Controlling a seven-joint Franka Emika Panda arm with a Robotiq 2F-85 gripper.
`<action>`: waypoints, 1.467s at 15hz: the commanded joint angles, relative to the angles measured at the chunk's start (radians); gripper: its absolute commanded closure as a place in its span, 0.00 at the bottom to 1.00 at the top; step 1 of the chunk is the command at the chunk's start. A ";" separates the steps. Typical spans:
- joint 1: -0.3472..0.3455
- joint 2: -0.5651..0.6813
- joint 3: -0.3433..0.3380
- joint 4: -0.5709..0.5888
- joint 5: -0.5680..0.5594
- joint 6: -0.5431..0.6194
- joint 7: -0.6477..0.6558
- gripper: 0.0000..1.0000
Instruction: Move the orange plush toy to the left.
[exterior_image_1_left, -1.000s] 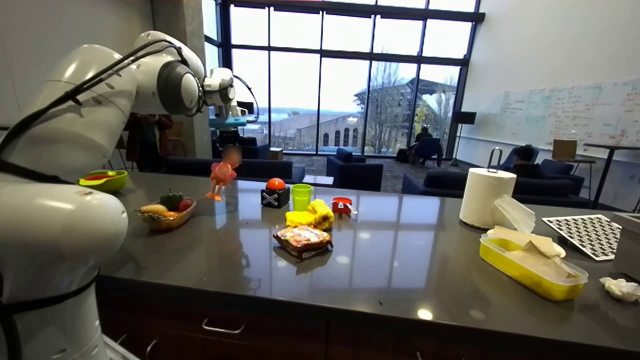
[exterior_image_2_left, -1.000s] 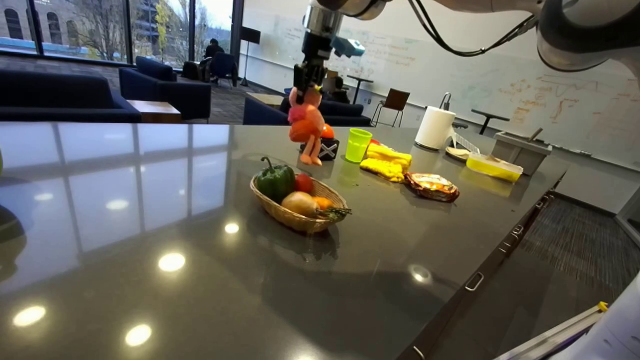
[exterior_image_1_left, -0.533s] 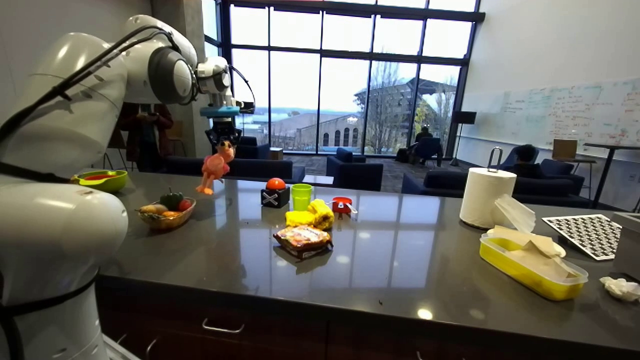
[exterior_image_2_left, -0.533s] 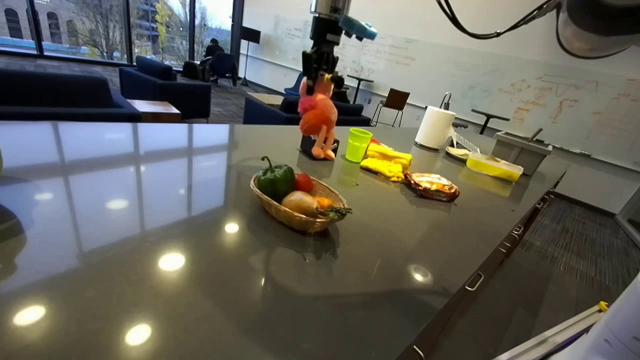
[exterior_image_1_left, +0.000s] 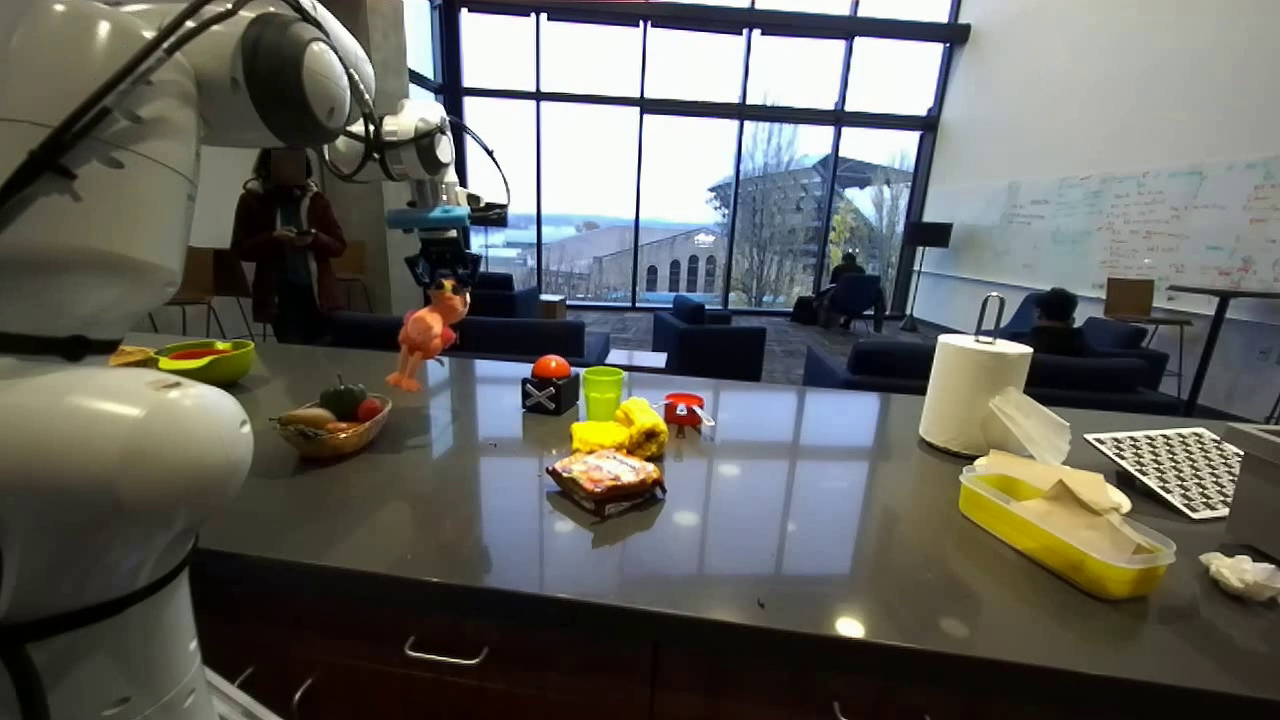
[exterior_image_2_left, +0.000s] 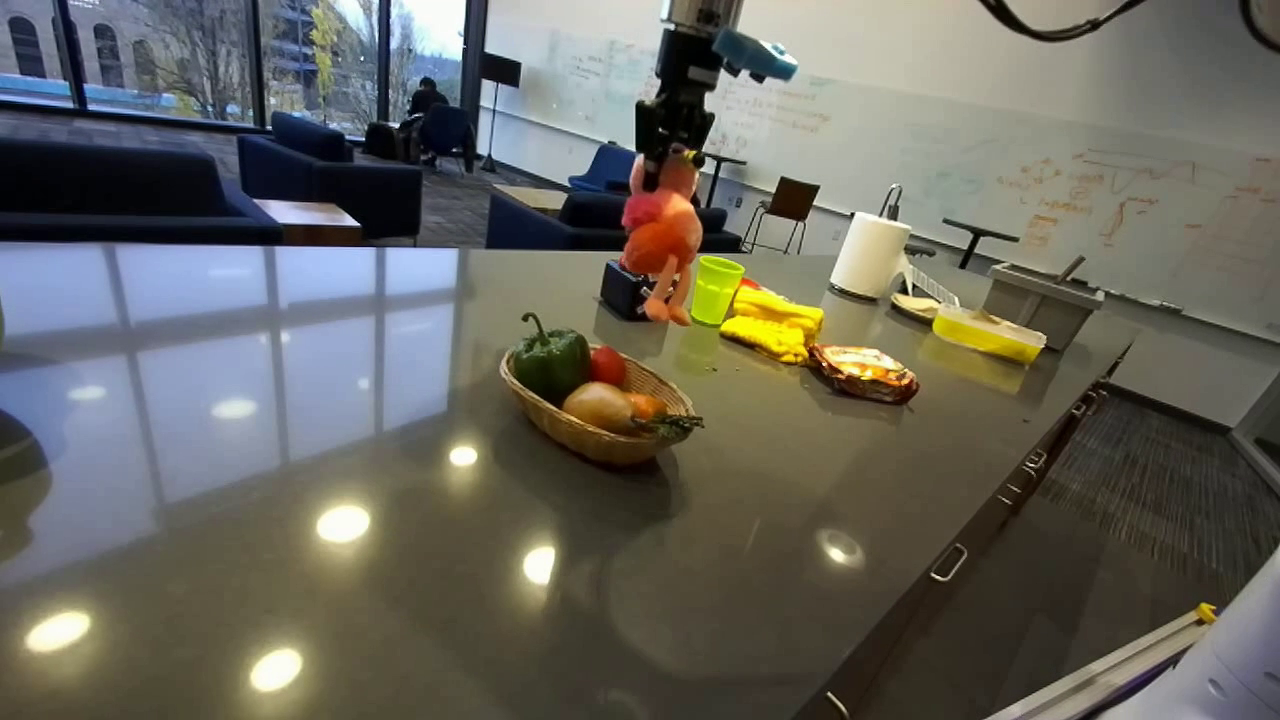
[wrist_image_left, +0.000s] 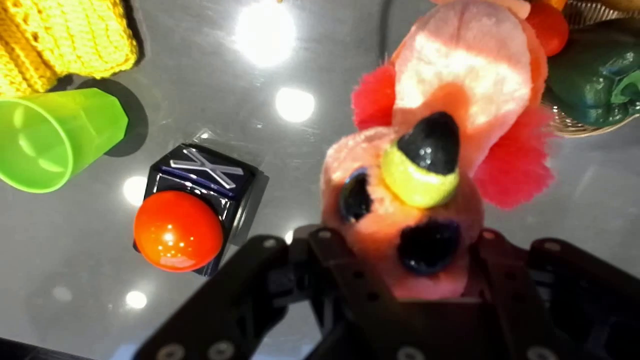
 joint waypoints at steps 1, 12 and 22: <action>-0.032 -0.157 0.039 -0.229 -0.008 0.068 0.029 0.79; -0.072 -0.315 0.085 -0.542 -0.042 0.173 0.114 0.79; -0.080 -0.383 0.105 -0.676 -0.040 0.220 0.108 0.79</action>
